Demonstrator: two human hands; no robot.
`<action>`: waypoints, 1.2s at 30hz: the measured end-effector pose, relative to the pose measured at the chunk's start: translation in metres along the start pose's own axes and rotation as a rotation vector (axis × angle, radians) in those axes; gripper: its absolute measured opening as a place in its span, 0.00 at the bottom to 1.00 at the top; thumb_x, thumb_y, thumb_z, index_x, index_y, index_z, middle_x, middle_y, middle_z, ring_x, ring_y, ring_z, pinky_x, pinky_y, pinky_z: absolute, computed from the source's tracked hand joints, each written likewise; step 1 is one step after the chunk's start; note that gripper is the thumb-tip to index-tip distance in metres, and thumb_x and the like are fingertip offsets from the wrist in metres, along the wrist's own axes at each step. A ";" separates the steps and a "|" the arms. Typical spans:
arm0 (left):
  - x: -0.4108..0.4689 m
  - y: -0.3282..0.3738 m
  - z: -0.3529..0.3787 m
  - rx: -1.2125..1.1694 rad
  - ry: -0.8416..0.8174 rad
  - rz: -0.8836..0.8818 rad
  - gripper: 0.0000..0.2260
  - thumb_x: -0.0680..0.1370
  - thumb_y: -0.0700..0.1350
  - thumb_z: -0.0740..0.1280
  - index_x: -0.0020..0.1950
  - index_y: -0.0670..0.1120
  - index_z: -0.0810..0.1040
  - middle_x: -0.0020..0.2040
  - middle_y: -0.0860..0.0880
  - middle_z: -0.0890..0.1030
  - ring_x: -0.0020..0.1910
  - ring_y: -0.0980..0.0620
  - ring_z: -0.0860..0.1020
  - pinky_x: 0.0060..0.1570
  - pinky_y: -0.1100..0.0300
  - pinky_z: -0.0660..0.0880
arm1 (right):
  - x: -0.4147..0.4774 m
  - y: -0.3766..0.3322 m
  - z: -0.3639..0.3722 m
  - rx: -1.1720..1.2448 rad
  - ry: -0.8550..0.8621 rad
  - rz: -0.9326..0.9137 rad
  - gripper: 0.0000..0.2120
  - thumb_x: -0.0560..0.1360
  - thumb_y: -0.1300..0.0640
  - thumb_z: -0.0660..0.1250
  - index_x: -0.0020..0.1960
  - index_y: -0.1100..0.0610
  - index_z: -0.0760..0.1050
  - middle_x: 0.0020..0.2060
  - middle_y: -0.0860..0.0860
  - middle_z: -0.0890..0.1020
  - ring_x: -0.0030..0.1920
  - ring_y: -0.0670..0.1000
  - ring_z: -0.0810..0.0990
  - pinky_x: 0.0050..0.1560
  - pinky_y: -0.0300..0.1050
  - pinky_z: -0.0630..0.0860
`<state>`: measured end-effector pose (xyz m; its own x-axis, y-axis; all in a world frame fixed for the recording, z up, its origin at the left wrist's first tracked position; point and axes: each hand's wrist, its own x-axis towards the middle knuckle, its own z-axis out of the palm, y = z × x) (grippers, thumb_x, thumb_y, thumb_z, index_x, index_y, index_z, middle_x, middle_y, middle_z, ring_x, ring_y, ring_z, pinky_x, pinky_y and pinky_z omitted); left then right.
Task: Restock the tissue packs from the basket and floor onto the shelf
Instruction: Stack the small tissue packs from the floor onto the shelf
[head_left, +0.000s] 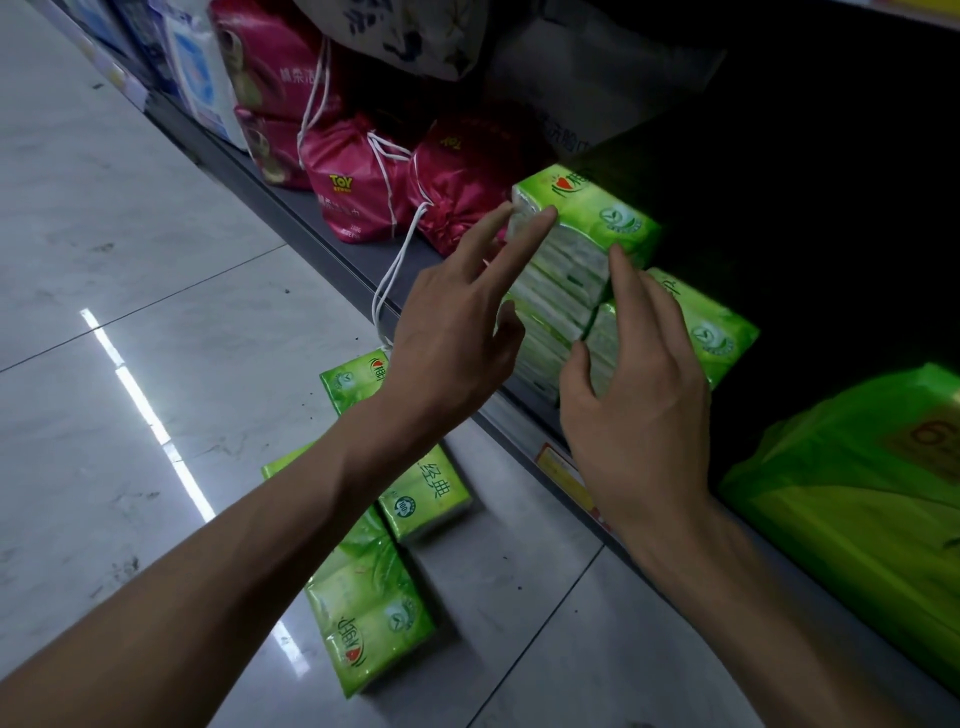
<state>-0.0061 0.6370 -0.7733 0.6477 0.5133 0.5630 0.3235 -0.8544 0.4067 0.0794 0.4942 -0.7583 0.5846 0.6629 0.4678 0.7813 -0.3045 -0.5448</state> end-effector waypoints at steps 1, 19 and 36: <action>-0.001 0.000 0.002 0.009 -0.002 -0.002 0.37 0.76 0.35 0.66 0.84 0.52 0.62 0.82 0.44 0.64 0.69 0.44 0.76 0.58 0.43 0.78 | 0.000 0.000 0.001 -0.010 -0.002 -0.002 0.34 0.82 0.59 0.67 0.83 0.50 0.57 0.80 0.50 0.65 0.73 0.49 0.69 0.65 0.40 0.70; -0.014 -0.008 -0.008 0.088 -0.104 0.048 0.38 0.77 0.38 0.69 0.85 0.52 0.59 0.84 0.44 0.60 0.72 0.41 0.73 0.62 0.42 0.76 | -0.016 -0.006 0.002 0.052 0.006 -0.057 0.30 0.82 0.59 0.66 0.82 0.53 0.62 0.78 0.50 0.66 0.76 0.50 0.69 0.69 0.48 0.75; -0.182 -0.070 -0.038 -0.150 -0.090 -0.787 0.33 0.81 0.41 0.68 0.82 0.61 0.61 0.72 0.52 0.73 0.67 0.53 0.75 0.59 0.50 0.77 | -0.067 -0.023 0.063 0.173 -0.501 0.067 0.26 0.79 0.57 0.69 0.75 0.50 0.70 0.66 0.49 0.76 0.65 0.51 0.76 0.62 0.51 0.76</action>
<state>-0.1728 0.6066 -0.8772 0.3236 0.9461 0.0142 0.6157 -0.2219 0.7561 0.0083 0.4996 -0.8210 0.4227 0.9041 0.0620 0.6736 -0.2677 -0.6889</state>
